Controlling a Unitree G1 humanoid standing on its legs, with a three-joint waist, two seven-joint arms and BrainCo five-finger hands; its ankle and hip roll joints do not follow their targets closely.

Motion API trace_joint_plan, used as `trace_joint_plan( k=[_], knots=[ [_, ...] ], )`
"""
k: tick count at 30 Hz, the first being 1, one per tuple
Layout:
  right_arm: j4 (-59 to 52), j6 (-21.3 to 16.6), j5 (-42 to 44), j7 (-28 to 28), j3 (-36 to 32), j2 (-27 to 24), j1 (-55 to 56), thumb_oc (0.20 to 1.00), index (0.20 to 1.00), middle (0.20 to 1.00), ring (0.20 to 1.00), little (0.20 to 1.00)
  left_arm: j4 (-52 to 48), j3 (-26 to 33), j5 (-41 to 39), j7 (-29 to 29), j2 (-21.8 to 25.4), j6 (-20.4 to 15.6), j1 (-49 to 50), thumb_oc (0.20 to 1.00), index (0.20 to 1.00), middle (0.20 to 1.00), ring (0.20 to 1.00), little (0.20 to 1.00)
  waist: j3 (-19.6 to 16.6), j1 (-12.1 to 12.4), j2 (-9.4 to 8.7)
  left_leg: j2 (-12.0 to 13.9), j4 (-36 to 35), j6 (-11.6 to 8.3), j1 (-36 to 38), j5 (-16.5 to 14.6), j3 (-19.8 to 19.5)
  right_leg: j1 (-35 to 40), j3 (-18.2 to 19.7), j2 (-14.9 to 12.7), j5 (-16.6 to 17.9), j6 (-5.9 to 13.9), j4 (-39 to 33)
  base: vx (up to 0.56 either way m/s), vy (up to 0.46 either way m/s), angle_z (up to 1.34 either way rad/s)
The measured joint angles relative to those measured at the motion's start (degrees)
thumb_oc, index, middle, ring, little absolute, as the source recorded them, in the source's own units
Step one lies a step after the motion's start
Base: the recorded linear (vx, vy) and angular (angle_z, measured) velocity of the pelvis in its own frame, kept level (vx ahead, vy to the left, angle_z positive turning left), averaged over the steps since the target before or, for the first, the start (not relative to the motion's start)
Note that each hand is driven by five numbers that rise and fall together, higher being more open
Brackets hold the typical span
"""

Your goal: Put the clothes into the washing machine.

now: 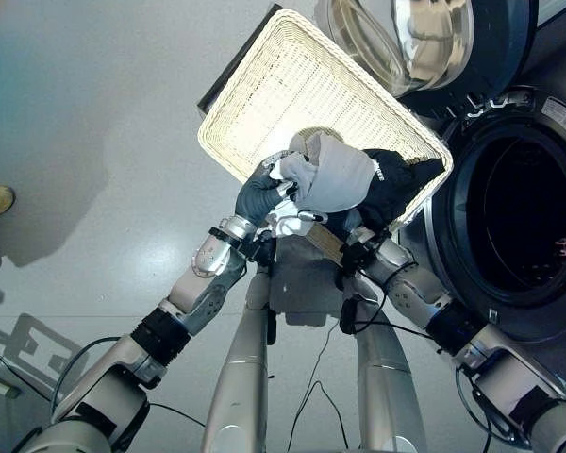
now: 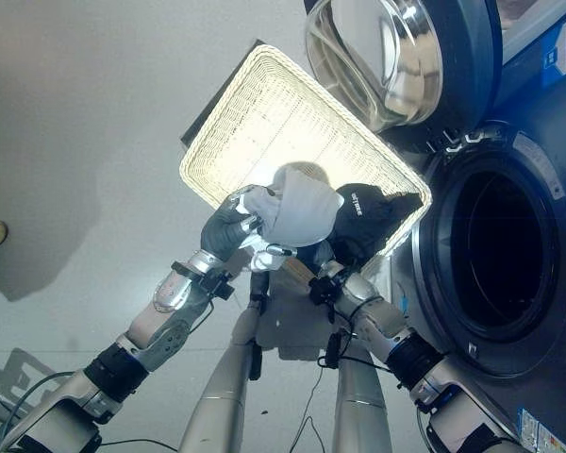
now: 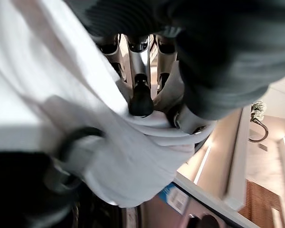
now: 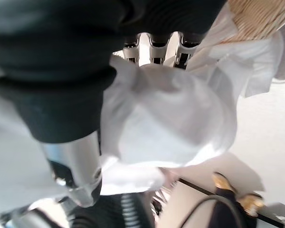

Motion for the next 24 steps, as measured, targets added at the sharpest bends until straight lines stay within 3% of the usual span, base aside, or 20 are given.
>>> trace_joint_plan(
  k=[5, 6, 7, 8, 13, 14, 15, 16, 19, 24],
  knots=[
    [-0.1, -3.0, 1.2, -2.9, -1.0, 1.4, 1.5, 1.000, 1.000, 1.000, 1.000, 1.000, 2.1, 0.0, 4.0, 5.3, -1.0, 0.0, 1.4, 0.200, 0.200, 0.200, 0.200, 0.200, 0.0, 0.0, 0.00, 0.1, -0.1, -0.07, 0.0, -0.1, 0.0, 0.0, 0.0, 0.1, 0.0, 0.00, -0.2, 0.00, 0.000, 0.00],
    [-0.2, -3.6, 1.3, -3.0, -1.3, 1.6, 1.9, 0.950, 0.950, 0.950, 0.950, 0.950, 2.5, 0.1, 5.5, 6.7, -1.2, 0.0, 1.9, 0.200, 0.200, 0.200, 0.200, 0.200, 0.0, 0.1, 0.00, 0.1, -0.2, -0.20, 0.0, -0.2, 0.0, 0.0, 0.0, 0.1, 0.0, 0.00, -0.2, 0.00, 0.000, 0.00],
    [-0.2, -3.7, 1.8, -3.1, -1.5, 1.8, 2.2, 0.545, 0.545, 0.545, 0.545, 0.545, 3.2, 0.2, 6.9, 7.7, -1.4, 0.0, 2.1, 0.200, 0.200, 0.200, 0.200, 0.200, 0.0, 0.1, 0.00, 0.2, -0.2, -0.21, 0.0, -0.2, 0.0, 0.0, 0.0, 0.2, 0.0, 0.00, -0.2, 0.00, 0.000, 0.00],
    [-0.2, -4.0, 2.3, -3.2, -1.7, 1.8, 2.5, 0.200, 0.200, 0.200, 0.200, 0.200, 4.8, 0.1, 8.6, 9.2, -1.8, 0.1, 2.2, 0.200, 0.200, 0.200, 0.200, 0.200, 0.0, 0.0, 0.00, 0.2, -0.2, -0.22, -0.1, -0.2, 0.0, 0.0, 0.0, 0.2, 0.0, 0.00, -0.3, 0.00, 0.000, 0.00],
    [-0.2, -5.0, 3.3, -3.4, -2.4, 1.8, 3.1, 0.200, 0.200, 0.200, 0.200, 0.200, 6.0, 0.1, 10.6, 10.7, -1.9, 0.1, 2.5, 0.200, 0.200, 0.200, 0.200, 0.200, 0.0, 0.0, 0.00, 0.2, -0.2, -0.21, -0.3, -0.2, 0.0, -0.3, 0.0, 0.2, 0.0, 0.00, -0.3, 0.00, 0.000, 0.00],
    [-0.2, -5.2, 3.5, -3.4, -2.7, 1.9, 3.1, 0.200, 0.200, 0.200, 0.200, 0.200, 6.2, 0.1, 11.3, 11.0, -1.9, 0.4, 2.5, 0.338, 0.338, 0.338, 0.338, 0.338, 0.0, 0.0, 0.00, 0.2, -0.2, -0.19, -0.6, -0.2, 0.1, -0.6, 0.0, 0.2, 0.0, 0.00, -0.2, 0.00, 0.000, 0.00],
    [-0.1, -5.5, 3.6, -3.4, -2.6, 1.9, 3.7, 0.200, 0.200, 0.200, 0.200, 0.200, 6.5, 0.1, 13.4, 11.8, -1.9, 1.3, 2.5, 1.000, 1.000, 1.000, 1.000, 1.000, 0.0, 0.0, 0.00, 0.2, -0.2, -0.19, -0.7, -0.1, 0.1, -0.8, 0.0, 0.2, 0.0, 0.00, -0.2, 0.00, 0.000, 0.00],
    [-0.1, -6.7, 4.2, -3.5, -3.1, 2.1, 3.9, 0.200, 0.200, 0.200, 0.200, 0.200, 8.4, -0.8, 19.3, 14.4, -1.7, 4.6, 2.2, 1.000, 1.000, 1.000, 1.000, 1.000, 0.0, 0.1, 0.00, 0.2, -0.2, -0.18, -0.7, -0.1, 0.2, -0.8, 0.0, 0.2, 0.0, 0.00, -0.2, 0.00, 0.000, 0.00],
    [0.0, -7.5, 4.6, -4.2, -2.7, 2.1, 4.7, 0.200, 0.200, 0.200, 0.200, 0.200, 10.6, -2.9, 24.2, 16.8, -0.5, 11.2, 1.6, 1.000, 1.000, 1.000, 1.000, 1.000, 0.0, 0.1, 0.00, 0.2, -0.2, -0.15, -0.7, -0.1, 0.2, -0.8, 0.0, 0.2, 0.0, -0.02, -0.3, 0.00, 0.000, 0.00],
    [0.8, -8.5, 6.8, -5.7, -2.7, 2.1, 5.3, 0.200, 0.200, 0.200, 0.200, 0.200, 10.5, -4.7, 30.2, 17.6, 0.9, 13.9, -0.2, 1.000, 1.000, 1.000, 1.000, 1.000, 0.0, 0.0, 0.00, 0.2, 0.0, -0.15, -0.7, -0.1, 0.4, -0.8, 0.2, 0.2, 0.1, -0.06, -0.1, 0.00, 0.000, 0.00]
  ],
)
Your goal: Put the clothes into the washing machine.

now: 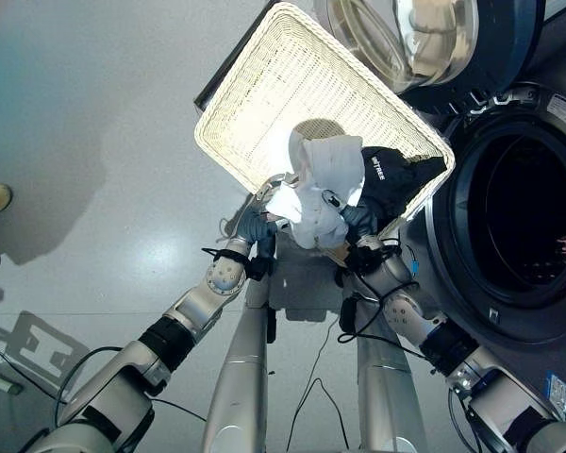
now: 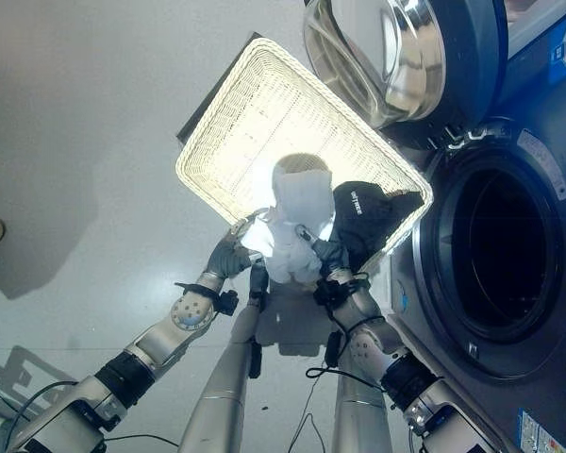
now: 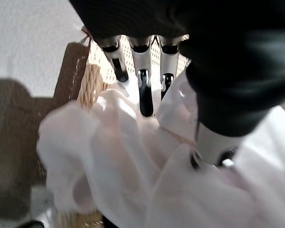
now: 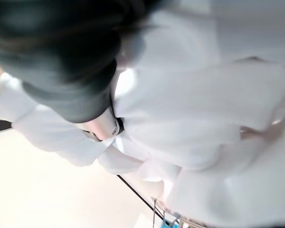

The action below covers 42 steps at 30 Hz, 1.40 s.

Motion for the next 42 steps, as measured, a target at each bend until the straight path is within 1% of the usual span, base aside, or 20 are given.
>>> trace_joint_plan(
  k=[9, 12, 15, 17, 18, 19, 20, 22, 23, 25, 26, 28, 30, 32, 35, 37, 38, 40, 41, 42],
  knots=[
    [2.8, -1.2, 7.5, 0.0, -1.5, 0.7, 0.7, 0.200, 0.200, 0.200, 0.200, 0.200, 0.7, -0.3, 0.7, 3.2, 0.5, -0.7, -0.6, 1.000, 1.000, 1.000, 1.000, 1.000, 0.0, -0.3, 0.00, 0.2, 0.6, -0.01, 0.5, 0.0, 0.8, 0.0, 1.0, 0.4, 0.2, -0.14, 0.7, -0.01, -0.053, -0.04],
    [4.1, -2.7, 11.7, 1.3, -5.1, 1.5, 1.3, 0.200, 0.200, 0.200, 0.200, 0.200, 3.2, 2.5, -2.4, 6.4, 0.3, -1.9, 2.1, 1.000, 1.000, 1.000, 1.000, 1.000, 0.0, -1.5, 0.00, 0.3, 0.7, -0.03, 0.9, 0.0, 1.0, 0.2, 1.2, 0.4, 0.2, -0.15, 0.9, -0.01, -0.063, -0.02],
    [4.2, -4.2, 17.2, 2.8, -8.3, 1.8, 2.5, 0.200, 0.200, 0.200, 0.200, 0.200, 5.0, 4.6, -6.5, 8.6, -0.1, -2.9, 4.3, 1.000, 1.000, 1.000, 1.000, 1.000, 0.0, -1.7, 0.00, 0.4, 0.7, -0.05, 1.0, -0.1, 1.2, 0.3, 1.5, 0.6, 0.3, -0.24, 0.9, -0.02, -0.064, -0.04],
    [5.1, -4.9, 22.5, 5.4, -11.4, 3.1, 4.2, 0.200, 0.200, 0.200, 0.200, 0.200, 6.5, 8.0, -8.1, 10.1, -1.8, -4.8, 5.9, 1.000, 1.000, 1.000, 1.000, 1.000, 0.0, -2.2, -0.01, 0.5, 0.8, -0.08, 1.2, -0.1, 1.4, 0.3, 1.9, 0.9, 0.3, -0.30, 0.8, -0.02, -0.050, -0.07],
    [5.2, -6.8, 28.2, 6.5, -13.9, 5.0, 5.2, 0.200, 0.200, 0.200, 0.200, 0.200, 8.2, 10.8, -9.9, 12.0, -3.0, -5.6, 7.5, 1.000, 1.000, 1.000, 1.000, 1.000, 0.0, -2.3, -0.01, 0.7, 0.8, -0.11, 1.4, -0.4, 2.0, 0.3, 2.4, 1.1, 0.4, -0.34, 0.4, -0.01, -0.021, -0.18],
    [5.2, -8.4, 31.4, 6.8, -14.6, 5.3, 5.7, 0.200, 0.200, 0.200, 0.200, 0.200, 8.8, 11.5, -11.0, 13.0, -2.9, -5.6, 8.5, 1.000, 1.000, 1.000, 1.000, 1.000, 0.0, -2.4, -0.01, 0.8, 0.9, -0.06, 1.4, -0.5, 2.5, 0.3, 2.6, 1.2, 0.7, -0.35, 0.2, -0.01, -0.024, -0.22],
    [5.3, -9.2, 33.5, 7.0, -15.0, 5.3, 6.0, 0.200, 0.200, 0.200, 0.200, 0.200, 9.3, 11.7, -11.6, 13.4, -2.6, -5.7, 9.2, 1.000, 1.000, 1.000, 1.000, 1.000, 0.0, -2.7, -0.01, 0.8, 0.9, 0.03, 1.5, -0.5, 2.8, 0.3, 2.8, 1.3, 1.0, -0.30, -0.1, -0.01, -0.024, -0.26],
    [6.2, -11.6, 40.8, 9.6, -19.7, 6.1, 7.6, 0.200, 0.200, 0.200, 0.200, 0.200, 12.5, 14.1, -13.6, 13.7, -3.8, -6.9, 10.8, 1.000, 1.000, 1.000, 1.000, 1.000, 0.0, -3.0, 0.00, 0.9, 0.8, 0.36, 2.1, -0.9, 4.1, 0.7, 4.1, 1.7, 1.7, -0.13, -1.2, 0.00, -0.020, -0.27],
    [7.3, -13.9, 45.3, 10.0, -22.1, 6.2, 7.8, 0.200, 0.200, 0.200, 0.200, 0.200, 13.4, 14.9, -15.4, 14.0, -4.0, -7.3, 11.8, 1.000, 1.000, 1.000, 1.000, 1.000, 0.0, -3.1, 0.02, 1.0, 0.8, 0.33, 2.4, -1.1, 4.6, 1.1, 4.6, 1.9, 2.2, 0.02, -2.0, 0.01, -0.013, -0.25],
    [8.8, -17.0, 50.1, 10.0, -27.3, 6.1, 8.1, 0.200, 0.200, 0.200, 0.200, 0.200, 15.6, 16.3, -17.1, 13.9, -4.2, -7.8, 12.6, 1.000, 1.000, 1.000, 1.000, 1.000, 0.0, -3.2, 0.02, 1.1, 0.7, 0.58, 3.0, -1.4, 5.7, 1.6, 5.5, 2.1, 2.8, 0.26, -3.1, 0.02, -0.024, -0.23],
    [9.9, -17.7, 51.7, 9.6, -29.8, 5.5, 7.4, 0.200, 0.200, 0.200, 0.200, 0.200, 17.2, 16.9, -17.9, 13.4, -4.2, -8.2, 12.7, 1.000, 1.000, 1.000, 1.000, 1.000, 0.0, -3.4, 0.04, 1.2, 0.7, 0.71, 3.3, -1.5, 6.0, 2.0, 5.9, 2.2, 3.3, 0.30, -3.8, 0.02, -0.030, -0.20],
    [13.3, -17.6, 53.1, 7.9, -32.6, 3.9, 5.1, 0.200, 0.200, 0.200, 0.200, 0.200, 20.2, 18.4, -18.3, 12.5, -4.2, -8.4, 12.6, 1.000, 1.000, 1.000, 1.000, 1.000, -0.1, -4.1, 0.11, 1.2, 0.7, 0.75, 3.7, -1.6, 6.3, 2.7, 6.1, 2.3, 3.8, 0.39, -4.7, 0.02, -0.032, -0.12],
    [15.1, -18.6, 53.9, 4.4, -35.9, 3.1, 0.1, 0.200, 0.200, 0.200, 0.200, 0.200, 22.1, 19.2, -18.7, 11.1, -4.0, -8.4, 12.4, 1.000, 1.000, 1.000, 1.000, 1.000, -0.1, -4.4, 0.62, 1.4, 0.6, 0.59, 3.9, -1.7, 6.9, 3.2, 6.5, 2.6, 4.5, 0.43, -5.7, 0.01, -0.048, -0.10],
    [17.2, -19.4, 54.2, 0.2, -37.7, 1.6, -3.7, 0.200, 0.200, 0.200, 0.200, 0.200, 22.9, 19.5, -18.7, 10.1, -3.7, -8.6, 12.4, 1.000, 1.000, 1.000, 1.000, 1.000, -0.1, -4.2, 1.01, 1.6, 0.5, 0.63, 3.9, -1.7, 7.5, 3.3, 6.9, 2.7, 5.0, 0.49, -6.5, 0.01, -0.054, -0.09],
    [18.6, -22.4, 53.9, -7.4, -39.8, -0.3, -7.6, 0.200, 0.200, 0.200, 0.200, 0.200, 23.5, 19.3, -18.7, 8.7, -3.9, -8.6, 12.5, 1.000, 1.000, 1.000, 1.000, 1.000, 0.0, -4.1, 1.69, 1.5, 0.5, 0.71, 3.9, -1.7, 7.7, 3.4, 7.1, 2.8, 5.5, 0.53, -7.2, -0.01, -0.100, -0.05],
    [23.1, -25.7, 53.8, -15.1, -40.6, -2.4, -12.7, 0.200, 0.200, 0.200, 0.200, 0.200, 23.4, 19.1, -18.7, 7.7, -3.8, -8.6, 12.3, 1.000, 1.000, 1.000, 1.000, 1.000, 0.0, -3.8, 1.99, 1.6, 0.4, 0.75, 3.9, -1.8, 7.8, 3.5, 7.3, 2.9, 5.9, 0.48, -7.8, 0.02, -0.119, -0.06],
    [23.5, -27.5, 53.9, -17.0, -40.8, -2.7, -14.0, 0.200, 0.200, 0.200, 0.200, 0.200, 23.1, 18.6, -18.7, 7.5, -3.8, -8.6, 12.2, 1.000, 1.000, 1.000, 1.000, 1.000, 0.0, -3.3, 2.06, 1.6, 0.3, 0.76, 3.9, -1.9, 7.8, 3.5, 7.4, 3.0, 6.0, 0.52, -8.2, 0.05, -0.130, -0.07],
    [25.4, -29.9, 54.1, -18.6, -41.9, -4.0, -14.8, 0.200, 0.200, 0.200, 0.200, 0.200, 22.7, 17.6, -18.6, 6.8, -3.6, -8.9, 12.2, 1.000, 1.000, 1.000, 1.000, 1.000, 0.0, -2.4, 2.35, 1.6, 0.1, 0.86, 3.7, -1.9, 7.8, 3.5, 7.4, 3.0, 6.3, 0.51, -8.6, 0.02, -0.118, -0.01],
    [25.3, -33.0, 54.2, -18.5, -42.6, -4.1, -15.1, 0.285, 0.285, 0.285, 0.285, 0.285, 22.6, 16.6, -18.7, 6.4, -3.3, -8.9, 12.3, 1.000, 1.000, 1.000, 1.000, 1.000, 0.1, -2.1, 2.61, 1.5, 0.1, 0.91, 3.3, -1.9, 7.9, 3.2, 7.4, 2.9, 6.4, 0.49, -8.7, 0.00, -0.076, 0.03],
    [25.1, -34.5, 54.2, -18.4, -43.1, -4.3, -15.4, 0.285, 0.285, 0.285, 0.285, 0.285, 22.3, 16.0, -18.7, 6.2, -3.0, -8.8, 12.3, 1.000, 1.000, 1.000, 1.000, 1.000, 0.1, -2.0, 2.75, 1.5, 0.2, 0.93, 3.0, -1.9, 7.9, 3.0, 7.4, 2.9, 6.4, 0.63, -8.9, 0.05, -0.086, 0.00]
  ],
)
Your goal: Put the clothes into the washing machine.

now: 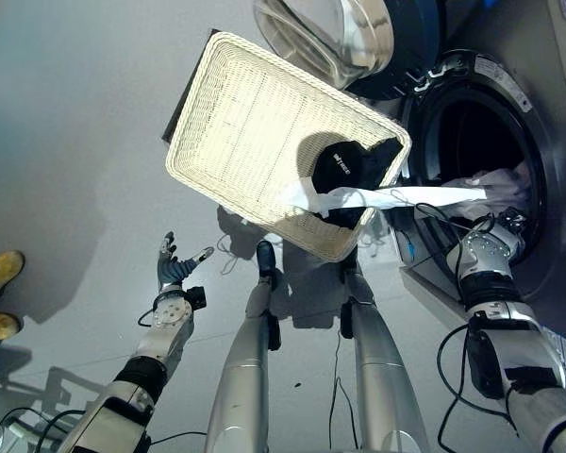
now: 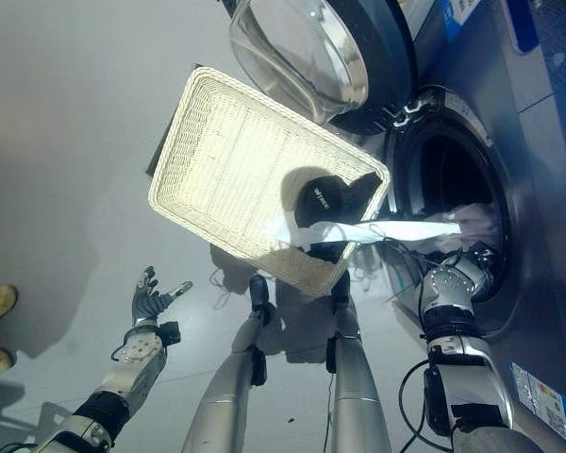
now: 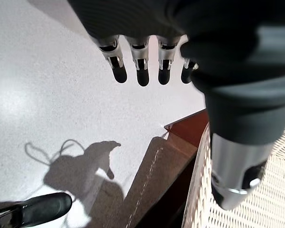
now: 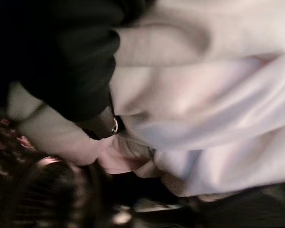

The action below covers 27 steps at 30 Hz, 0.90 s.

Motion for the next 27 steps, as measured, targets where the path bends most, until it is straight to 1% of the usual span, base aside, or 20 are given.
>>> trace_joint_plan(
  k=[1, 2, 5, 8, 12, 14, 16, 17, 20, 23, 25, 26, 27],
  knots=[
    [-0.6, -3.0, 0.0, 0.3, -1.3, -0.5, -0.6, 1.000, 1.000, 1.000, 1.000, 1.000, -0.3, -0.5, 0.0, -0.6, 0.6, 0.0, 0.0, 1.000, 1.000, 1.000, 1.000, 1.000, 0.0, 0.6, 0.17, -0.1, 0.0, 0.06, -0.9, 0.0, 0.1, -0.9, 0.1, -0.1, 0.2, 0.07, -0.1, 0.05, -0.068, 0.00],
    [-1.0, -4.9, 0.0, 0.7, -2.6, -0.7, -1.3, 1.000, 1.000, 1.000, 1.000, 1.000, -0.3, -0.6, 0.0, -1.0, 1.0, 0.1, 0.0, 1.000, 1.000, 1.000, 1.000, 1.000, 0.1, 0.6, 0.21, -0.2, 0.0, 0.21, -1.5, 0.0, 0.1, -1.4, 0.2, -0.1, 0.4, -0.10, -0.2, 0.06, -0.072, 0.00],
    [-0.8, -5.6, 0.0, 2.6, -3.6, -1.0, -1.1, 1.000, 1.000, 1.000, 1.000, 1.000, -0.4, -1.3, -0.9, -2.6, 2.1, 1.0, 0.0, 1.000, 1.000, 1.000, 1.000, 1.000, 0.1, 0.7, 0.19, -0.6, 0.0, 0.86, -1.7, -0.2, 0.3, -1.9, 0.2, -0.5, 0.6, -0.15, -0.2, 0.02, -0.061, -0.03],
    [-1.4, -5.5, 0.0, 4.1, -3.6, -2.1, -1.6, 1.000, 1.000, 1.000, 1.000, 1.000, -1.1, -1.3, -2.2, -3.3, 2.0, 1.0, 0.1, 1.000, 1.000, 1.000, 1.000, 1.000, 0.1, 0.6, 0.17, -1.1, 0.0, 1.36, -2.3, -0.5, 1.2, -2.9, 0.2, -1.2, 0.6, 0.05, -0.2, 0.04, -0.045, -0.11],
    [-1.4, -4.6, 0.0, 1.7, -4.6, -2.4, -2.4, 1.000, 1.000, 1.000, 1.000, 1.000, -1.0, -2.5, -2.2, -3.9, 1.8, 1.0, 0.1, 1.000, 1.000, 1.000, 1.000, 1.000, 0.1, 0.5, 0.19, -1.4, 0.0, 1.44, -2.3, -0.7, 1.2, -3.0, 0.1, -1.4, 0.6, 0.16, -0.2, 0.01, -0.013, -0.03],
    [-1.4, -3.0, 0.0, 0.8, -5.7, -2.0, -3.4, 1.000, 1.000, 1.000, 1.000, 1.000, -1.0, -3.7, -2.2, -4.2, 1.6, 1.0, 0.1, 1.000, 1.000, 1.000, 1.000, 1.000, 0.1, 0.6, 0.30, -1.4, 0.0, 1.45, -2.3, -0.7, 1.2, -3.1, -0.3, -1.5, 0.5, 0.20, -0.1, 0.00, 0.000, 0.00],
    [-1.4, -0.2, 0.0, 0.8, -5.7, -1.9, -3.2, 1.000, 1.000, 1.000, 1.000, 1.000, -1.0, -4.8, -2.2, -4.1, 1.3, 1.0, 0.1, 1.000, 1.000, 1.000, 1.000, 1.000, 0.1, 0.5, 0.35, -1.4, 0.1, 1.44, -2.3, -0.7, 1.2, -3.1, -0.3, -1.6, 0.5, 0.25, 0.0, 0.00, 0.000, 0.00],
    [-1.1, 2.5, 0.0, 1.8, -4.9, -1.2, -3.2, 1.000, 1.000, 1.000, 1.000, 1.000, -0.8, -5.4, -2.2, -4.1, 1.0, 1.1, 0.2, 1.000, 1.000, 1.000, 1.000, 1.000, 0.2, 0.5, 0.42, -1.4, 0.2, 1.43, -2.0, -0.7, 1.1, -3.1, -0.3, -1.6, 0.1, 0.44, 0.6, 0.00, 0.000, 0.00],
    [0.0, 7.0, 0.0, 4.2, -3.9, -0.3, -3.0, 1.000, 1.000, 1.000, 1.000, 1.000, -0.9, -5.8, -2.2, -4.1, 0.3, 1.1, 0.0, 1.000, 1.000, 1.000, 1.000, 1.000, 0.1, 0.4, 1.01, -1.4, 0.7, 1.36, -2.0, -0.7, 1.2, -3.4, -0.3, -1.7, -0.5, 0.35, 1.7, 0.00, 0.000, 0.00],
    [4.3, 14.0, 0.0, 9.8, -2.0, 0.0, -2.6, 1.000, 1.000, 1.000, 1.000, 1.000, -0.4, -6.3, -2.1, -4.1, -1.2, 1.0, 0.0, 1.000, 1.000, 1.000, 1.000, 1.000, 0.1, 0.4, 2.07, -1.4, 1.0, 1.25, -2.2, -0.8, 1.1, -4.2, -0.3, -1.7, -1.1, 0.22, 3.3, 0.00, 0.000, 0.00],
    [8.1, 18.4, 0.0, 13.0, 1.0, -0.5, -2.6, 1.000, 1.000, 1.000, 1.000, 1.000, -0.3, -6.9, -2.1, -4.1, -1.3, 1.0, 0.0, 1.000, 1.000, 1.000, 1.000, 1.000, 0.0, 0.4, 2.13, -1.3, 1.0, 1.02, -2.4, -0.8, 1.1, -4.5, -0.3, -1.6, -1.2, 0.13, 3.6, 0.00, 0.000, 0.00],
    [10.1, 21.8, 0.0, 14.9, 2.5, -1.2, -2.4, 1.000, 1.000, 1.000, 1.000, 1.000, -0.5, -7.4, -2.0, -4.1, -1.3, 1.0, 0.0, 1.000, 1.000, 1.000, 1.000, 1.000, 0.0, 0.3, 2.14, -1.2, 1.0, 0.94, -2.8, -0.7, 1.1, -5.0, -0.3, -1.6, -1.2, 0.10, 3.6, 0.00, 0.000, 0.00],
    [11.6, 23.3, -0.2, 16.3, 3.9, -2.1, -2.4, 1.000, 1.000, 1.000, 1.000, 1.000, -0.8, -7.5, -2.0, -4.0, -1.3, 1.0, 0.0, 1.000, 1.000, 1.000, 1.000, 1.000, 0.0, 0.4, 2.15, -1.2, 1.0, 0.95, -3.0, -0.7, 1.0, -5.1, -0.4, -1.5, -1.1, 0.06, 3.6, 0.00, 0.000, 0.00]
  ],
)
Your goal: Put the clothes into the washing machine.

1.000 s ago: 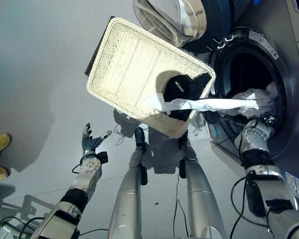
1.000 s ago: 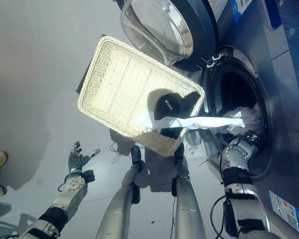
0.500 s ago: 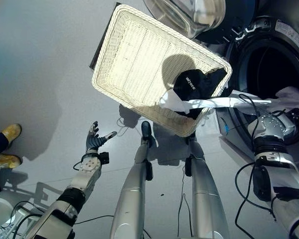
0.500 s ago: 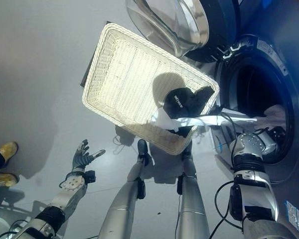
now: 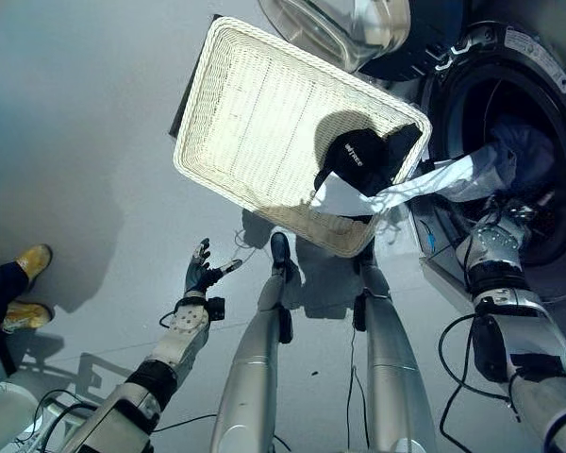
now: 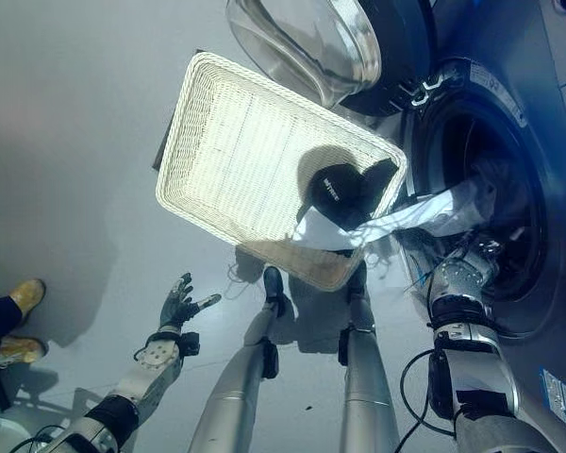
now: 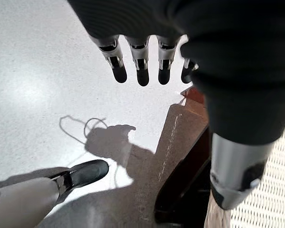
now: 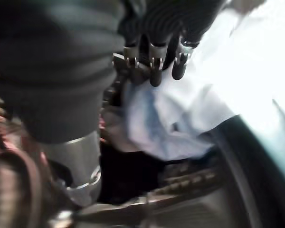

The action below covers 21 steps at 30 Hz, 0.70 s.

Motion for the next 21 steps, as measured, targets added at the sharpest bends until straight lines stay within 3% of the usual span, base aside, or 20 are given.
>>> trace_joint_plan(
  k=[3, 6, 7, 10, 13, 16, 17, 21],
  knots=[
    [0.6, -0.1, -3.1, 2.6, 1.6, -2.0, -0.1, 1.000, 1.000, 1.000, 1.000, 1.000, -0.6, -0.2, 0.0, 0.6, 0.0, 0.1, 0.0, 1.000, 1.000, 1.000, 1.000, 1.000, 0.0, 0.0, 0.01, 0.0, 0.0, 0.06, -0.3, 0.0, -0.1, -0.1, -0.1, 0.0, 0.1, -0.02, -0.3, 0.00, 0.000, 0.00],
    [-5.6, -6.6, -12.4, 6.0, 1.7, -2.9, 1.6, 1.000, 1.000, 1.000, 1.000, 1.000, -1.7, -0.1, 0.0, 1.0, 0.1, 0.1, 0.1, 1.000, 1.000, 1.000, 1.000, 1.000, 0.0, -0.1, 0.01, 0.1, 0.0, 0.08, -0.6, 0.1, -0.1, -0.3, -0.1, 0.1, 0.1, -0.05, -0.6, -0.01, 0.014, -0.01],
    [-7.9, -9.5, -17.5, 5.4, 1.7, -3.1, 1.8, 1.000, 1.000, 1.000, 1.000, 1.000, -2.0, -0.1, 0.0, 1.0, 0.1, 0.2, 0.1, 1.000, 1.000, 1.000, 1.000, 1.000, 0.0, -0.2, 0.01, 0.1, 0.0, 0.08, -0.7, 0.1, -0.1, -0.3, -0.1, 0.2, 0.2, -0.13, -0.7, -0.01, 0.046, -0.02],
    [-9.5, -12.9, -26.3, 2.3, 1.7, -3.2, 1.6, 1.000, 1.000, 1.000, 1.000, 1.000, -2.1, -0.1, 0.0, 1.0, 0.1, 0.2, 0.1, 1.000, 1.000, 1.000, 1.000, 1.000, 0.0, -0.6, 0.01, 0.1, -0.1, 0.06, -0.8, 0.0, -0.1, -0.4, -0.1, 0.2, 0.4, -0.39, -0.9, -0.01, 0.051, -0.01],
    [-9.4, -13.1, -36.8, -4.6, 1.9, -3.4, 2.4, 1.000, 1.000, 1.000, 1.000, 1.000, -1.9, 0.2, 0.3, 1.4, -0.7, 0.2, 0.1, 1.000, 1.000, 1.000, 1.000, 1.000, 0.0, -0.9, 0.01, 0.1, -0.3, 0.02, -0.8, 0.0, -0.1, -0.4, -0.1, 0.2, 0.4, -0.43, -1.0, -0.01, 0.057, 0.00],
    [-11.3, -11.5, -55.7, -17.2, 4.6, -3.2, 6.9, 1.000, 1.000, 1.000, 1.000, 1.000, -1.9, 0.3, 0.5, 1.6, -2.0, 0.2, 0.1, 1.000, 1.000, 1.000, 1.000, 1.000, 0.0, -1.2, 0.01, 0.1, -0.6, 0.03, -0.9, 0.0, 0.0, -0.6, -0.1, 0.3, 0.4, -0.41, -1.1, -0.02, 0.069, -0.02],
    [-12.6, -10.1, -64.1, -22.9, 6.8, -3.0, 10.9, 1.000, 1.000, 1.000, 1.000, 1.000, -2.1, 0.3, 0.7, 1.6, -2.5, 0.0, 0.2, 1.000, 1.000, 1.000, 1.000, 1.000, 0.0, -1.5, -0.01, 0.2, -0.7, 0.02, -0.9, 0.0, 0.0, -0.8, -0.1, 0.3, 0.4, -0.41, -1.1, -0.02, 0.084, -0.02],
    [-18.9, -3.6, -85.4, -36.3, 12.8, -1.4, 20.3, 1.000, 1.000, 1.000, 1.000, 1.000, -3.5, 1.1, 1.1, 2.5, -3.2, -0.3, 1.1, 1.000, 1.000, 1.000, 1.000, 1.000, 0.0, -2.2, -0.02, 0.2, -1.0, 0.04, -1.1, 0.0, 0.2, -1.1, 0.0, 0.3, 0.3, -0.30, -1.3, -0.03, 0.121, -0.02]
  ],
)
